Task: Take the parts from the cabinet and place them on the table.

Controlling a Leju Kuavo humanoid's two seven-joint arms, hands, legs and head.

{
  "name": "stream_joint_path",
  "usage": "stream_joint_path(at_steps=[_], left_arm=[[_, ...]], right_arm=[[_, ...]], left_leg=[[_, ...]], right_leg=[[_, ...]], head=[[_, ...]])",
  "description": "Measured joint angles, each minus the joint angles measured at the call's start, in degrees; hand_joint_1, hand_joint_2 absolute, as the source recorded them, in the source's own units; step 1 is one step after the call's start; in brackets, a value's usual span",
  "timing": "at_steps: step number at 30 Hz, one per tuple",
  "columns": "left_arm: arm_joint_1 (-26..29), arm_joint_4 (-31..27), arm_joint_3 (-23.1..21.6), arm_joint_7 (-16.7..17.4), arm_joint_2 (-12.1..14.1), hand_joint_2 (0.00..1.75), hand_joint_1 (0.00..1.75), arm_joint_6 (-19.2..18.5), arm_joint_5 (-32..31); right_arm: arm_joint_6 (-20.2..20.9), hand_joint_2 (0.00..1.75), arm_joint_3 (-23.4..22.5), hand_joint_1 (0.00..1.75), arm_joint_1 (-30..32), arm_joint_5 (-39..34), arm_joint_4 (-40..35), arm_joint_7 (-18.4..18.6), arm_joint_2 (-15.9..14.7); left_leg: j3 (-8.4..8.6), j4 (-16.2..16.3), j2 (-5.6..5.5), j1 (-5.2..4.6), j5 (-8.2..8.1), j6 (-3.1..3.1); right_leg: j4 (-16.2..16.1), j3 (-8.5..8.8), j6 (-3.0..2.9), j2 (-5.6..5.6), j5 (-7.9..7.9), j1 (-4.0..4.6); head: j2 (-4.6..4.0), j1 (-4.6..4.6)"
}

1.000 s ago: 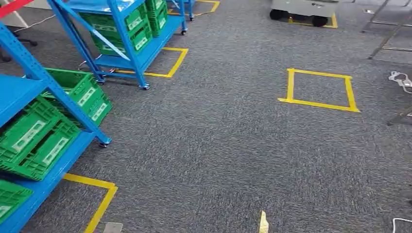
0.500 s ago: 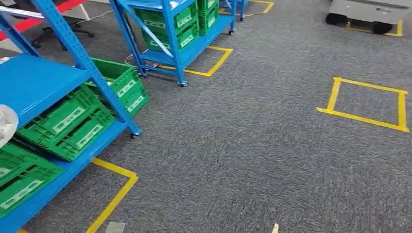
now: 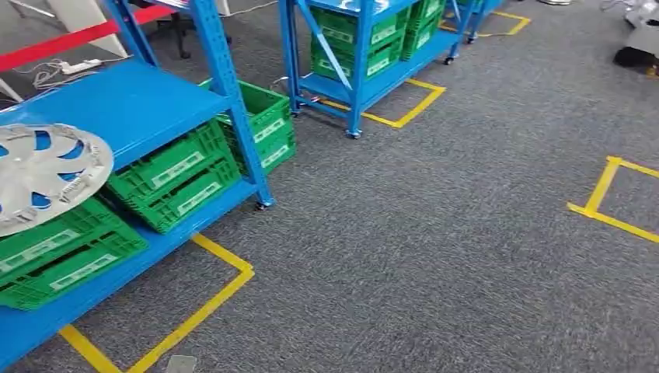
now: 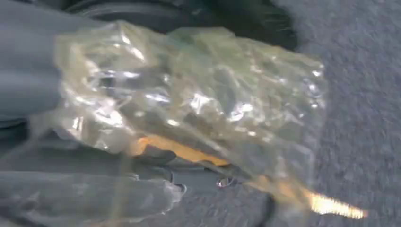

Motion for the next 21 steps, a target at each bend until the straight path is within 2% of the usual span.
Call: stream_joint_path(at_steps=[1,2,3,4,5,6,7,8,10,11,12,13,14,16,17,18,19,20,21], left_arm=[[-0.01,0.0,0.07,0.15,0.0,0.0,0.0,0.0,-0.04],[0.0,0.0,0.15,0.28,0.0,0.0,0.0,0.07,-0.06],[0.07,0.0,0.2,0.28,0.0,0.0,0.0,0.09,-0.13],[0.14,0.02,0.26,0.31,-0.02,0.0,0.0,0.13,-0.13],[0.15,0.0,0.3,0.31,-0.09,0.0,0.0,0.13,-0.15],[0.14,0.02,0.33,0.31,-0.13,0.0,0.0,0.13,-0.2],[0.0,0.0,0.44,0.28,-0.18,0.0,0.0,0.13,-0.22],[-0.18,0.02,0.59,0.28,-0.15,0.0,0.0,0.17,-0.26],[0.06,0.02,0.85,0.31,-0.17,0.0,0.0,0.24,-0.37],[0.14,0.0,0.94,0.31,-0.15,0.0,0.0,0.26,-0.39],[0.19,0.0,1.07,0.31,-0.02,0.0,0.0,0.33,-0.48],[0.08,0.0,1.18,0.31,-0.02,0.0,0.0,0.33,-0.66],[-0.12,0.0,1.22,0.31,-0.02,0.0,0.0,0.33,-0.74],[-0.19,0.0,1.29,0.31,0.0,0.0,0.0,0.33,-0.76],[-0.05,0.0,1.33,0.31,0.0,0.0,0.0,0.33,-0.83],[0.18,0.0,1.46,0.31,0.0,0.0,0.0,0.33,-0.94],[0.33,0.0,1.64,0.35,0.0,0.0,0.0,0.39,-0.98],[0.39,0.02,1.7,0.35,0.02,0.0,0.0,0.41,-1.0],[0.39,0.0,1.75,0.35,0.04,0.0,0.0,0.41,-1.09]], right_arm=[[-0.09,0.0,0.18,0.0,0.13,0.07,0.0,0.04,0.0],[-0.09,0.0,0.28,0.0,0.22,0.22,0.0,0.11,0.0],[-0.11,0.0,0.35,0.0,0.26,0.31,0.0,0.11,0.0],[-0.17,0.0,0.37,0.0,0.24,0.37,0.0,0.11,0.0],[-0.2,0.0,0.44,0.0,0.23,0.48,0.0,0.11,-0.02],[-0.24,0.0,0.57,0.0,0.25,0.5,0.02,0.11,-0.02],[-0.24,0.0,0.7,0.0,0.25,0.5,0.02,0.11,-0.02],[-0.26,0.0,0.74,0.0,0.22,0.55,0.02,0.11,-0.02],[-0.33,0.0,0.92,0.0,0.3,0.57,0.02,0.24,-0.02],[-0.33,0.0,1.05,0.0,0.22,0.59,0.02,0.22,-0.02],[-0.46,0.0,1.18,0.0,0.2,0.61,0.02,0.2,-0.04],[-0.55,0.0,1.2,0.0,0.23,0.59,0.02,0.17,-0.09],[-0.57,0.0,1.22,0.0,0.37,0.59,0.02,0.17,-0.07],[-0.66,0.0,1.25,0.0,0.52,0.59,0.02,0.2,-0.07],[-0.72,0.0,1.27,0.0,0.49,0.57,0.02,0.22,-0.07],[-0.74,0.0,1.27,0.0,0.42,0.57,0.02,0.24,-0.07],[-0.72,0.0,1.31,0.0,0.37,0.57,0.02,0.24,-0.07],[-0.72,0.0,1.33,0.0,0.36,0.57,0.02,0.24,-0.07],[-0.72,0.0,1.44,0.0,0.35,0.57,0.02,0.24,-0.07]], left_leg=[[0.05,0.02,-0.87,-0.06,-0.06,0.09],[0.22,0.02,-1.77,-0.1,-0.13,0.12],[0.48,0.04,-2.67,-0.1,-0.31,0.07],[0.81,0.05,-3.59,-0.09,-0.51,-0.1],[1.27,0.07,-4.47,-0.04,-0.73,-0.32],[1.44,0.07,-5.15,0.03,-1.04,-0.53],[1.3,0.2,-5.76,-0.15,-1.23,-0.84],[0.86,0.54,-6.45,-0.07,-1.25,-1.1],[0.57,0.19,-7.67,0.39,-0.98,-1.89],[0.53,0.21,-8.35,0.37,-1.16,-2.24],[0.63,0.89,-6.41,0.29,-1.71,-2.54],[-0.45,3.18,-2.86,0.03,-3.07,-2.88],[-2.6,7.36,-1.32,0.06,-5.18,-3.16],[-7.47,16.3,-0.6,0.18,-8.48,-3.41],[-8.92,18.62,-0.54,0.23,-8.45,-3.47],[-8.85,17.93,-0.45,0.24,-6.85,-3.46],[-7.51,14.59,-0.27,0.23,-3.98,-3.29],[-5.58,10.3,0.22,0.14,-1.2,-2.95],[-3.26,5.2,1.69,-0.1,1.54,-2.35]], right_leg=[[4.02,-2.49,0.05,0.16,-1.0,0.05],[5.51,-3.98,0.02,0.17,-0.38,0.04],[3.91,-3.87,-0.1,0.19,1.83,0.05],[0.01,-2.55,-0.21,0.34,4.88,0.03],[-5.6,-0.32,-0.38,1.11,8.41,-0.03],[-10.66,1.52,-0.48,3.54,10.81,-0.23],[-11.56,2.09,-0.59,6.33,9.72,-0.52],[-12.82,3.33,-0.78,5.87,9.25,-0.55],[-12.47,3.13,-1.24,4.93,9.09,-0.18],[-12.78,3.39,-1.61,4.26,9.11,-0.31],[-13.27,3.98,-1.94,3.29,9.16,-0.52],[-13.54,4.47,-2.42,2.52,8.88,-0.47],[-13.58,4.8,-2.71,1.45,8.63,-0.34],[-13.58,5.42,-2.89,-0.47,7.9,-0.23],[-13.58,5.83,-2.86,-1.29,7.53,-0.21],[-13.58,6.36,-2.82,-2.03,7.12,-0.2],[-13.58,6.99,-2.7,-2.76,6.61,-0.16],[-13.58,7.68,-2.58,-3.39,6.16,-0.09],[-13.62,8.39,-2.45,-4.11,5.6,0.0]], head=[[0.0,0.02],[0.0,-0.04],[0.0,-0.02],[0.0,0.0],[0.0,0.0],[0.0,0.07],[0.0,0.07],[0.0,0.04],[0.0,-0.02],[0.0,-0.06],[0.0,-0.11],[0.0,-0.55],[0.0,-0.59],[0.0,-0.59],[0.0,-0.61],[0.0,-0.59],[0.0,-0.66],[0.0,-0.63],[0.0,-0.63]])
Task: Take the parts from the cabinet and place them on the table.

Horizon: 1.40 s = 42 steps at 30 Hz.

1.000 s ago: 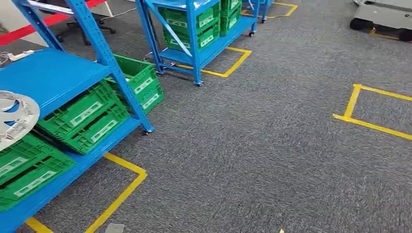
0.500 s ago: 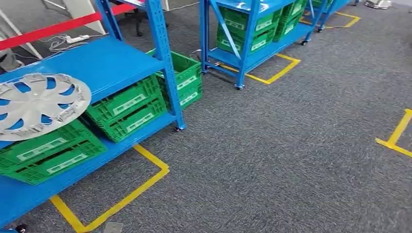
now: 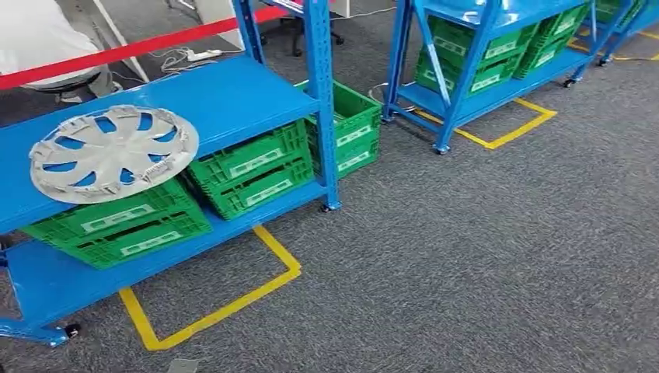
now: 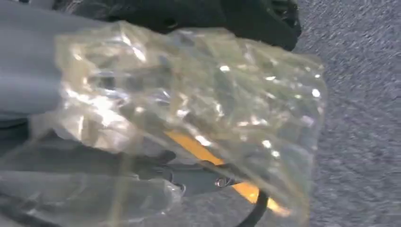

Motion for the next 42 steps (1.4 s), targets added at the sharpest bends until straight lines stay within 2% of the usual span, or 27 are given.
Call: stream_joint_path(at_steps=[1,2,5,6,7,8,11,12,14,15,16,17,19,21,22,24,26,27,28,30,31,32,33,36,37,39,42], left_arm=[[-0.04,0.0,0.07,0.0,0.11,0.0,0.0,0.0,-0.07],[-0.35,0.0,0.22,-0.02,0.11,0.0,0.0,0.0,-0.13],[0.0,0.0,0.52,-0.07,0.17,0.0,0.0,-0.02,-0.28],[0.06,0.0,0.57,-0.07,0.2,0.0,0.0,-0.02,-0.31],[0.12,0.0,0.63,-0.07,0.24,0.0,0.0,-0.02,-0.33],[-0.12,0.0,0.7,-0.07,0.2,0.0,0.0,-0.02,-0.31],[-0.51,0.0,0.74,-0.07,0.09,0.0,0.0,-0.07,-0.33],[-0.38,0.0,0.74,-0.07,0.09,0.0,0.0,-0.07,-0.35],[-0.03,0.0,0.79,-0.07,0.04,0.0,0.0,-0.07,-0.33],[-0.02,0.0,0.79,-0.07,0.02,0.0,0.0,-0.07,-0.35],[0.02,0.0,0.79,-0.07,0.07,0.0,0.0,-0.09,-0.35],[-0.13,0.0,0.83,-0.07,0.09,0.0,0.0,-0.07,-0.35],[-0.19,0.0,0.85,-0.04,0.07,0.0,0.0,-0.07,-0.35],[0.01,0.0,0.85,-0.04,0.13,0.0,0.0,-0.07,-0.35],[-0.02,0.0,0.85,-0.07,0.15,0.0,0.0,-0.07,-0.37],[-0.48,0.0,0.85,-0.07,0.15,0.0,0.0,-0.07,-0.37],[-0.49,0.0,0.85,-0.07,0.13,0.0,0.0,-0.07,-0.37],[-0.24,0.0,0.85,-0.07,0.13,0.0,0.0,-0.07,-0.39],[-0.07,0.0,0.85,-0.07,0.13,0.0,0.0,-0.07,-0.39],[0.01,0.0,0.87,-0.07,0.13,0.0,0.0,-0.07,-0.39],[0.0,0.0,0.9,-0.07,0.2,0.0,0.0,-0.07,-0.44],[-0.06,-0.02,0.96,-0.05,0.86,0.0,0.0,-0.02,-0.48],[-0.16,-0.02,0.96,-0.11,0.44,0.0,0.0,-0.02,-0.57],[-0.01,-0.02,0.98,-0.07,0.44,0.0,0.0,-0.04,-0.66],[0.15,-0.02,1.01,-0.09,0.48,0.0,0.0,-0.07,-0.65],[-0.38,-0.02,1.09,-0.09,0.44,0.0,0.0,-0.11,-0.83],[-0.5,-0.02,1.16,-0.09,0.13,0.0,0.0,-0.17,-0.85]], right_arm=[[0.02,0.0,0.13,0.0,0.02,0.0,0.0,0.0,0.04],[0.07,0.0,0.22,0.0,0.0,0.0,0.0,0.0,0.04],[0.2,0.0,0.28,0.0,-0.43,-0.04,-0.02,-0.02,0.04],[0.2,0.0,0.31,0.0,-0.61,-0.04,-0.02,-0.02,0.04],[0.22,0.0,0.31,0.0,-0.78,-0.04,-0.02,-0.04,0.04],[0.22,0.0,0.31,0.0,-0.91,-0.04,-0.02,-0.09,0.04],[0.22,0.0,0.33,0.0,-0.4,-0.04,-0.02,-0.07,0.04],[0.22,0.0,0.33,0.0,-0.24,-0.02,-0.02,-0.02,0.04],[0.2,0.0,0.33,0.0,-0.11,-0.04,-0.02,-0.02,0.04],[0.15,0.0,0.35,0.0,-0.03,-0.04,-0.02,-0.02,0.02],[0.15,0.0,0.35,0.0,0.15,-0.04,-0.02,-0.04,0.02],[0.17,0.0,0.35,0.0,0.15,-0.02,-0.02,-0.02,0.02],[0.17,0.0,0.35,0.0,0.28,-0.04,-0.02,0.0,0.02],[0.18,0.0,0.35,0.0,0.0,-0.04,-0.04,-0.07,0.04],[0.11,0.0,0.33,0.0,-0.02,-0.09,-0.02,-0.09,0.0],[0.15,0.0,0.33,0.0,0.12,-0.07,-0.02,-0.07,0.0],[0.15,0.0,0.33,0.0,0.16,-0.07,-0.02,-0.07,0.0],[0.18,0.0,0.33,0.0,0.12,-0.07,-0.02,-0.07,0.0],[0.18,0.0,0.33,0.0,0.07,-0.07,-0.02,-0.07,0.0],[0.17,0.0,0.35,0.0,0.05,-0.07,-0.02,-0.07,0.02],[0.17,0.0,0.35,0.0,0.12,-0.07,-0.04,-0.07,0.11],[0.18,0.0,0.35,0.0,0.02,-0.07,-0.13,-0.07,0.48],[0.13,0.0,0.33,0.0,-0.05,-0.13,-0.11,-0.07,0.39],[0.18,0.0,0.35,0.0,-0.21,-0.09,-0.11,0.0,0.39],[0.18,0.0,0.37,0.0,-0.38,-0.07,-0.11,-0.02,0.39],[0.24,0.0,0.42,0.0,-0.64,-0.07,-0.11,-0.09,0.39],[0.22,0.0,0.61,0.0,-0.17,-0.04,-0.11,0.0,0.37]], left_leg=[[1.31,-1.91,2.66,-0.64,-0.45,0.58],[1.99,-3.59,2.95,-1.01,-1.63,1.13],[1.84,-3.82,1.03,-0.9,-2.33,2.0],[3.02,-4.16,0.44,-0.48,-2.13,2.19],[3.51,-4.49,-0.05,-0.33,-2.28,2.38],[3.68,-4.53,-0.68,-0.23,-2.41,2.56],[4.31,-4.51,-3.29,-0.09,-3.21,2.73],[4.89,-4.51,-4.15,-0.03,-3.6,2.58],[6.57,-4.5,-5.75,0.27,-4.67,2.14],[7.44,-4.5,-6.5,0.49,-5.29,1.78],[7.38,-4.53,-7.08,0.54,-5.79,1.42],[7.81,-4.13,-7.98,0.52,-6.17,1.01],[7.81,-4.61,-8.9,0.77,-6.49,0.21],[8.08,-4.78,-8.84,0.65,-6.7,-0.18],[7.13,-2.38,-5.4,0.39,-6.4,-0.66],[1.96,5.98,-2.36,0.38,-7.96,-1.14],[-2.79,12.39,-2.12,0.34,-12.05,-1.04],[-3.81,12.67,-2.11,0.28,-12.35,-0.84],[-3.77,11.0,-2.07,0.12,-10.82,-0.38],[-1.66,3.66,-1.12,-0.8,-4.45,1.47],[-0.34,-0.42,1.33,-1.89,-1.07,3.09],[-0.25,-1.09,3.72,-2.79,-1.69,4.39],[0.05,-2.06,3.32,-2.74,-3.03,3.68],[1.34,-3.54,0.97,-2.13,-1.49,4.03],[2.59,-4.38,0.56,-1.59,-1.01,3.77],[3.03,-4.65,-1.06,-1.05,-1.06,3.79],[3.63,-4.64,-3.79,-0.52,-1.87,3.36]], right_leg=[[-0.09,-0.05,0.17,-0.56,-0.49,0.1],[-0.01,0.25,0.71,-1.16,-1.21,0.42],[-0.08,2.39,1.67,-2.64,-1.08,0.35],[0.29,2.1,1.85,-1.65,-1.6,0.22],[1.92,1.47,2.0,1.51,-2.32,0.04],[5.5,-0.67,2.15,3.26,-3.72,-0.09],[17.58,-9.64,2.58,4.18,-7.88,-0.14],[17.66,-10.94,2.61,4.2,-7.08,-0.14],[11.87,-10.48,2.71,4.5,-1.93,-0.17],[6.87,-9.47,2.98,5.58,2.18,-0.35],[3.52,-9.34,3.3,8.04,5.96,-0.82],[3.23,-9.25,2.58,8.3,3.36,-0.72],[3.36,-8.57,1.18,7.38,4.26,-0.29],[2.89,-7.6,0.51,6.32,4.2,-0.64],[2.6,-6.91,0.41,5.75,4.11,-0.56],[2.26,-5.88,-0.12,4.25,3.36,-0.25],[2.21,-4.83,-0.47,2.88,2.29,0.06],[2.19,-4.09,-0.63,2.31,1.68,0.29],[2.17,-3.24,-0.67,1.75,1.06,0.61],[2.0,-1.51,-0.69,0.37,-0.15,1.3],[1.76,-1.38,-0.86,-0.36,-0.66,1.27],[1.74,-0.63,-0.67,-1.07,-1.35,1.72],[1.56,-0.52,-0.49,-1.55,-1.79,1.54],[1.16,1.96,0.42,-3.02,-1.2,1.65],[1.9,1.66,0.55,-1.61,-2.12,1.67],[9.45,-2.82,1.44,3.43,-3.38,1.14],[17.36,-9.8,2.37,4.31,-8.57,0.35]], head=[[0.0,0.13],[0.0,-0.11],[0.0,-0.01],[0.02,-0.16],[0.0,0.26],[0.0,0.28],[0.0,0.33],[0.0,0.35],[0.0,0.33],[0.0,0.33],[0.0,0.61],[0.0,0.79],[0.0,1.03],[0.0,0.92],[0.0,0.83],[0.0,0.55],[0.0,0.5],[0.0,0.52],[0.0,0.52],[0.0,0.46],[0.0,0.5],[0.0,1.55],[0.0,1.33],[0.0,1.27],[0.0,1.37],[-0.02,1.88],[-0.02,1.88]])
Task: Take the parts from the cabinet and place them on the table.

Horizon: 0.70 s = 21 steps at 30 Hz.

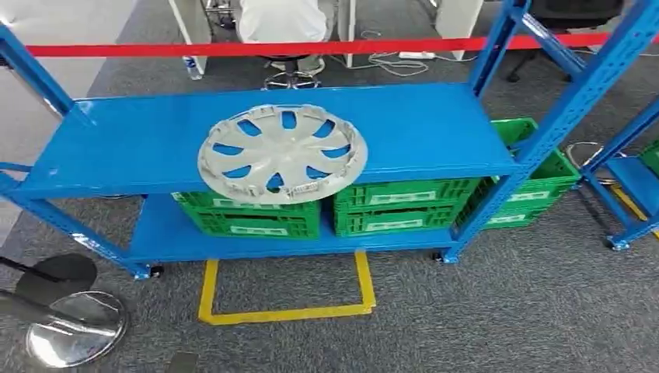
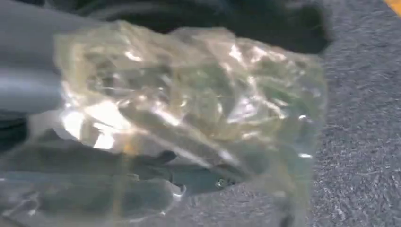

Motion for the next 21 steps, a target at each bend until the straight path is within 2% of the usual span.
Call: stream_joint_path(at_steps=[1,2,3,4,5,6,7,8,9,10,11,12,13,14,15,16,17,18,19,20,21], left_arm=[[0.22,0.02,0.05,0.0,-0.02,0.0,0.0,0.0,0.0],[0.43,0.0,0.13,0.0,-0.07,0.0,0.0,-0.11,0.0],[0.53,0.02,0.18,0.0,-0.09,0.0,0.0,-0.53,-0.04],[0.51,0.02,0.22,0.0,-0.09,0.0,0.0,-0.85,-0.07],[0.49,0.0,0.28,0.0,0.0,0.0,0.0,-1.07,-0.07],[0.43,0.02,0.35,0.0,0.0,0.0,0.0,-1.2,-0.09],[0.33,0.02,0.37,0.02,-0.02,0.0,0.0,-1.36,-0.13],[0.38,0.02,0.44,0.0,-0.02,0.0,0.0,-1.44,-0.15],[0.51,0.02,0.57,0.0,0.02,0.0,0.0,-1.53,-0.15],[0.52,0.02,0.66,0.0,0.11,0.0,0.0,-1.55,-0.15],[0.47,0.02,0.68,0.0,0.13,0.0,0.0,-1.55,-0.15],[0.27,0.0,0.7,0.0,0.11,0.0,0.0,-1.6,-0.15],[0.09,0.02,0.7,0.0,0.09,0.0,0.0,-1.6,-0.15],[0.03,0.02,0.7,0.0,0.06,0.0,0.0,-1.62,-0.17],[0.08,0.02,0.7,0.0,0.06,0.0,0.0,-1.62,-0.24],[0.25,0.02,0.7,0.0,0.06,0.0,0.0,-1.62,-0.28],[0.38,0.02,0.7,0.0,0.06,0.0,0.0,-1.62,-0.44],[0.44,0.02,0.74,0.0,0.06,0.0,0.0,-1.6,-0.44],[0.38,0.02,0.74,-0.02,0.06,0.0,0.0,-1.57,-0.48],[0.32,0.0,0.74,-0.09,0.17,0.0,0.0,-1.53,-0.57],[0.31,0.02,0.77,-0.15,0.39,0.0,0.0,-1.51,-0.59]], right_arm=[[-0.02,0.0,0.0,0.0,0.09,0.0,0.0,0.0,-0.02],[-0.04,0.0,0.02,0.0,0.13,0.0,0.0,0.0,-0.07],[-0.07,0.0,0.02,0.0,0.11,0.0,0.0,0.0,-0.18],[-0.07,0.0,0.07,0.0,0.11,0.0,0.0,-0.02,-0.22],[-0.04,0.0,0.09,0.0,0.19,0.04,0.0,0.0,-0.22],[0.0,0.0,0.11,0.0,0.07,0.07,0.0,0.0,-0.24],[0.02,0.0,0.13,0.0,0.03,0.11,0.0,0.04,-0.24],[0.02,0.0,0.15,0.0,0.15,0.11,0.0,-0.02,-0.24],[0.02,0.0,0.2,0.0,0.12,0.11,0.0,-0.02,-0.28],[-0.02,0.0,0.24,0.0,0.12,0.11,0.0,-0.04,-0.28],[0.0,0.0,0.26,0.0,0.08,0.07,0.02,-0.04,-0.42],[0.04,0.0,0.35,0.0,0.06,0.09,0.02,-0.09,-0.44],[0.07,0.0,0.42,0.0,0.13,0.09,0.0,-0.09,-0.44],[0.11,0.0,0.52,0.0,0.19,0.09,0.0,-0.07,-0.44],[0.11,0.0,0.55,0.0,0.18,0.09,0.02,-0.07,-0.44],[0.11,0.0,0.55,0.0,0.16,0.09,0.0,-0.07,-0.44],[0.09,0.0,0.55,0.0,0.12,0.09,0.0,-0.07,-0.44],[0.09,0.0,0.57,0.0,0.09,0.11,0.0,-0.07,-0.44],[0.07,0.0,0.57,0.0,0.07,0.11,0.0,-0.07,-0.44],[0.09,0.0,0.57,0.0,0.03,0.09,-0.04,-0.09,-0.37],[0.15,0.0,0.57,0.0,-0.07,0.07,-0.11,-0.09,-0.35]], left_leg=[[0.53,0.0,-0.85,0.25,-0.39,-0.38],[1.24,0.05,-1.7,0.58,-0.77,-0.75],[1.92,0.09,-2.52,0.92,-1.25,-1.23],[2.46,0.18,-3.16,1.18,-1.71,-1.65],[2.87,0.44,-3.81,1.16,-2.21,-2.24],[2.49,0.66,-4.48,1.06,-2.55,-2.68],[2.08,0.52,-4.63,1.05,-2.8,-2.93],[2.42,0.54,-4.8,1.19,-2.72,-3.17],[2.39,0.34,-4.87,1.22,-2.85,-3.26],[2.41,0.75,-4.37,1.22,-2.95,-3.42],[1.57,2.66,-1.78,1.0,-3.33,-3.77],[-0.47,6.25,0.16,1.02,-5.04,-4.25],[-2.93,10.53,1.18,1.07,-7.3,-4.53],[-5.62,15.13,1.65,1.08,-9.41,-4.64],[-7.35,17.84,1.74,1.07,-10.34,-4.64],[-7.78,17.97,1.74,1.04,-9.61,-4.54],[-7.06,15.81,1.79,0.91,-7.48,-4.09],[-5.36,11.7,2.06,0.66,-4.58,-3.41],[-3.29,7.0,2.93,0.24,-1.73,-2.43],[-1.49,2.71,4.29,-0.51,0.32,-1.31],[-1.36,2.9,4.74,-1.02,-2.59,-0.99]], right_leg=[[-1.03,-0.68,0.31,-0.01,0.07,-0.26],[-3.96,-0.4,0.68,0.02,1.66,-0.5],[-8.15,0.48,1.06,0.4,5.16,-0.86],[-12.23,1.43,1.59,1.31,9.15,-1.31],[-13.8,1.29,2.02,2.88,13.45,-1.32],[-14.27,1.25,0.22,2.6,11.76,-1.15],[-14.06,2.04,-0.72,2.37,12.44,-1.0],[-14.15,1.74,-1.25,1.69,12.86,-0.89],[-14.09,2.08,-1.55,1.26,13.08,-0.94],[-14.27,2.44,-1.74,0.78,13.15,-1.25],[-14.32,2.69,-2.11,0.39,12.92,-1.22],[-14.34,2.81,-2.43,-0.21,12.69,-1.1],[-14.34,2.89,-2.67,-0.88,12.44,-0.96],[-14.34,3.02,-2.85,-1.7,12.16,-0.82],[-14.34,3.17,-2.92,-2.32,11.93,-0.7],[-14.34,3.49,-2.97,-2.94,11.68,-0.53],[-14.34,3.88,-3.05,-3.53,11.4,-0.29],[-14.36,4.34,-3.09,-4.21,11.13,-0.02],[-14.45,4.81,-3.11,-4.61,10.89,0.2],[-14.59,4.56,-3.14,-5.07,10.67,0.13],[-14.53,5.19,-2.87,-5.41,10.49,0.66]], head=[[0.0,0.02],[0.0,0.0],[0.0,0.02],[0.0,0.02],[0.0,0.43],[0.0,0.81],[0.0,0.5],[0.0,0.57],[0.0,0.57],[0.0,0.55],[0.0,0.44],[0.0,0.02],[0.0,0.0],[0.0,0.0],[0.0,-0.02],[0.0,-0.04],[0.0,-0.04],[0.0,-0.07],[0.0,-0.07],[0.0,0.08],[0.0,0.13]])
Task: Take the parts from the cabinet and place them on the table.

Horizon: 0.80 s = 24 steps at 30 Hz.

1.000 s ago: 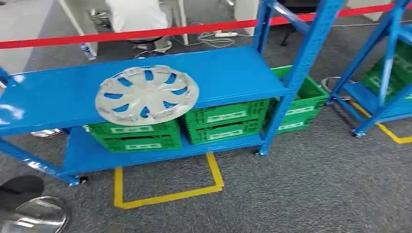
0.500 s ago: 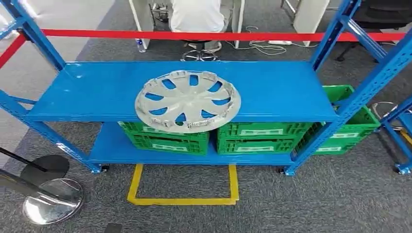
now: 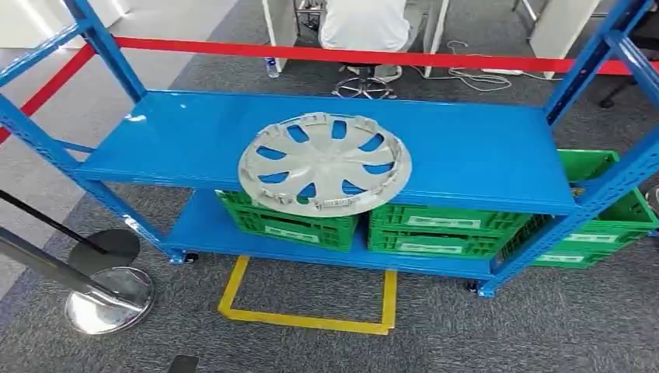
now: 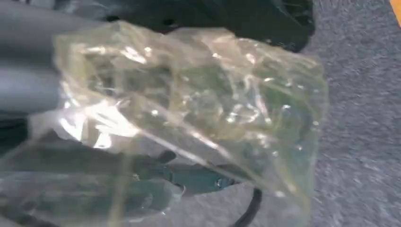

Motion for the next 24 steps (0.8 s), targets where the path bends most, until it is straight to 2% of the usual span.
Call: stream_joint_path(at_steps=[1,2,3,4,5,6,7,8,9,10,11,12,13,14,15,16,18,20,21,23,24], left_arm=[[-0.08,-0.02,0.0,-0.18,-0.02,0.0,0.0,0.02,-0.07],[0.14,-0.02,0.0,-0.2,-0.09,0.0,0.0,0.02,-0.07],[0.48,-0.02,0.0,-0.24,-0.09,0.0,0.0,0.09,-0.07],[0.61,-0.02,0.02,-0.28,-0.15,0.0,0.0,0.13,-0.09],[0.6,0.0,0.02,-0.33,-0.33,0.0,0.0,0.15,-0.15],[0.27,0.0,0.07,-0.37,-0.26,0.0,0.0,0.26,-0.24],[-0.11,0.0,0.09,-0.37,-0.29,0.0,0.0,0.37,-0.24],[-0.18,0.0,0.11,-0.39,-0.35,0.0,0.0,0.39,-0.26],[-0.19,0.0,0.15,-0.44,-0.37,0.0,0.0,0.42,-0.37],[-0.15,0.0,0.24,-0.44,-0.37,0.0,0.0,0.42,-0.52],[-0.01,0.0,0.33,-0.46,-0.42,0.0,0.0,0.42,-0.61],[0.07,0.0,0.37,-0.46,-0.48,0.0,0.0,0.42,-0.68],[0.06,0.0,0.42,-0.48,-0.48,0.0,0.0,0.42,-0.79],[0.05,0.0,0.42,-0.52,-0.48,0.0,0.0,0.42,-0.85],[-0.02,0.0,0.48,-0.57,-0.44,0.0,0.0,0.44,-0.85],[-0.07,0.0,0.48,-0.59,-0.44,0.0,0.0,0.5,-0.96],[-0.03,0.0,0.57,-0.63,-0.44,0.0,0.0,0.52,-1.22],[-0.01,-0.02,0.77,-0.7,-0.2,0.0,0.0,0.57,-1.31],[-0.12,-0.02,0.83,-0.77,-0.29,0.0,0.0,0.57,-1.38],[-0.2,-0.02,0.98,-0.76,-0.28,0.0,0.0,0.57,-1.44],[-0.2,-0.02,1.07,-0.76,-0.28,0.0,0.0,0.57,-1.53]], right_arm=[[0.0,0.0,0.0,0.0,-0.18,-0.09,0.0,-0.02,-0.02],[0.06,0.0,0.0,0.0,-0.26,-0.07,0.0,-0.06,-0.02],[0.13,0.0,0.0,0.0,-0.34,-0.09,0.0,-0.09,-0.02],[0.24,0.0,0.0,0.0,-0.46,-0.09,0.0,-0.2,-0.02],[0.3,0.0,0.0,0.0,-0.45,-0.11,0.0,-0.28,-0.13],[0.39,0.0,0.0,0.0,-0.44,-0.11,0.0,-0.39,-0.15],[0.44,0.0,0.0,0.0,-0.36,-0.13,0.0,-0.39,-0.15],[0.44,0.0,0.0,0.0,-0.2,-0.17,0.0,-0.39,-0.15],[0.44,0.0,0.0,0.0,-0.06,-0.22,0.0,-0.37,-0.15],[0.44,0.0,0.0,0.0,0.05,-0.26,0.0,-0.37,-0.15],[0.44,0.0,0.0,0.0,0.14,-0.31,0.0,-0.37,-0.15],[0.44,0.0,0.0,0.0,0.17,-0.37,0.0,-0.37,-0.15],[0.44,0.0,0.0,0.0,0.16,-0.41,0.0,-0.37,-0.2],[0.44,0.0,0.0,0.0,0.13,-0.44,0.0,-0.37,-0.28],[0.44,0.0,0.0,0.0,0.05,-0.48,0.0,-0.37,-0.26],[0.48,0.0,0.0,0.0,-0.07,-0.57,-0.02,-0.35,-0.26],[0.48,0.0,0.0,0.0,0.08,-0.63,-0.02,-0.35,-0.26],[0.57,0.0,0.0,0.0,0.1,-0.66,-0.07,-0.37,-0.24],[0.57,0.0,0.0,0.0,0.09,-0.79,-0.07,-0.42,-0.31],[0.63,0.0,0.0,0.0,0.12,-0.79,-0.07,-0.44,-0.31],[0.63,0.0,0.0,0.0,0.12,-0.79,-0.07,-0.44,-0.31]], left_leg=[[0.04,-0.94,-0.32,0.0,-0.83,0.07],[-0.04,-1.18,-0.31,0.02,0.74,0.09],[0.03,-1.36,-0.59,0.02,1.63,0.12],[0.95,-2.62,-0.99,0.59,2.59,-0.04],[1.28,-3.17,-1.06,0.89,2.91,-0.23],[1.3,-3.35,-1.31,1.04,3.06,0.07],[1.22,-3.35,-1.76,1.11,3.05,0.14],[1.24,-3.35,-2.07,1.09,2.94,0.28],[1.25,-3.34,-2.45,1.07,2.79,0.33],[1.4,-3.33,-2.84,1.07,2.71,0.26],[1.63,-3.32,-3.16,1.09,2.54,0.14],[1.92,-3.28,-3.44,1.12,2.31,-0.02],[2.3,-3.22,-3.66,1.17,2.06,-0.19],[2.63,-3.14,-3.85,1.18,1.71,-0.49],[2.45,-2.75,-3.95,0.72,1.32,-0.94],[2.41,-2.69,-4.14,0.76,1.34,-1.13],[2.51,-2.91,-4.14,0.87,1.43,-1.43],[2.63,-2.23,-4.01,0.92,0.5,-1.99],[1.6,-0.07,-3.57,0.97,-0.81,-2.51],[-3.42,9.52,-3.22,1.53,-5.09,-3.25],[-5.72,13.61,-3.18,1.64,-6.25,-3.42]], right_leg=[[-0.02,-0.2,0.22,-0.4,-0.12,-0.04],[-0.13,-0.16,0.38,-0.7,-0.14,-0.03],[-0.4,0.15,0.52,-0.88,-0.11,-0.02],[-0.38,0.41,0.92,-0.98,-0.42,0.27],[0.47,-0.13,1.22,1.52,-1.08,-0.02],[3.26,-1.43,1.36,3.74,-2.87,-0.16],[7.3,-3.43,1.57,4.71,-4.76,-0.34],[11.76,-5.76,1.79,5.16,-6.57,-0.52],[15.12,-7.76,1.96,5.31,-7.57,-0.52],[16.24,-8.79,2.07,5.3,-7.12,-0.53],[14.45,-8.36,2.15,5.3,-4.98,-0.54],[10.7,-6.86,2.21,5.3,-2.22,-0.61],[5.63,-4.63,2.17,5.32,0.73,-0.73],[0.83,-2.55,2.16,5.48,2.62,-0.89],[-0.37,-1.76,2.1,5.92,1.55,-0.79],[-0.45,-1.12,1.32,6.03,1.54,-0.83],[-0.52,-1.21,0.8,6.0,1.46,-0.59],[-1.04,-0.68,0.24,5.78,1.6,-1.09],[-1.12,-0.46,-0.14,5.66,1.43,-1.15],[-1.12,-0.27,-0.48,5.28,1.16,-1.13],[-1.12,-0.19,-0.47,5.2,1.0,-1.12]], head=[[0.0,-0.33],[0.0,-0.17],[0.0,-0.26],[0.0,-0.28],[0.0,-0.14],[0.0,0.08],[0.0,0.11],[0.0,0.04],[0.0,0.07],[0.0,0.07],[0.0,0.07],[0.0,0.09],[0.0,0.09],[0.0,0.11],[0.0,0.22],[0.02,0.04],[0.02,-0.15],[0.02,-0.09],[0.02,-0.72],[0.02,-0.79],[0.02,-0.76]])
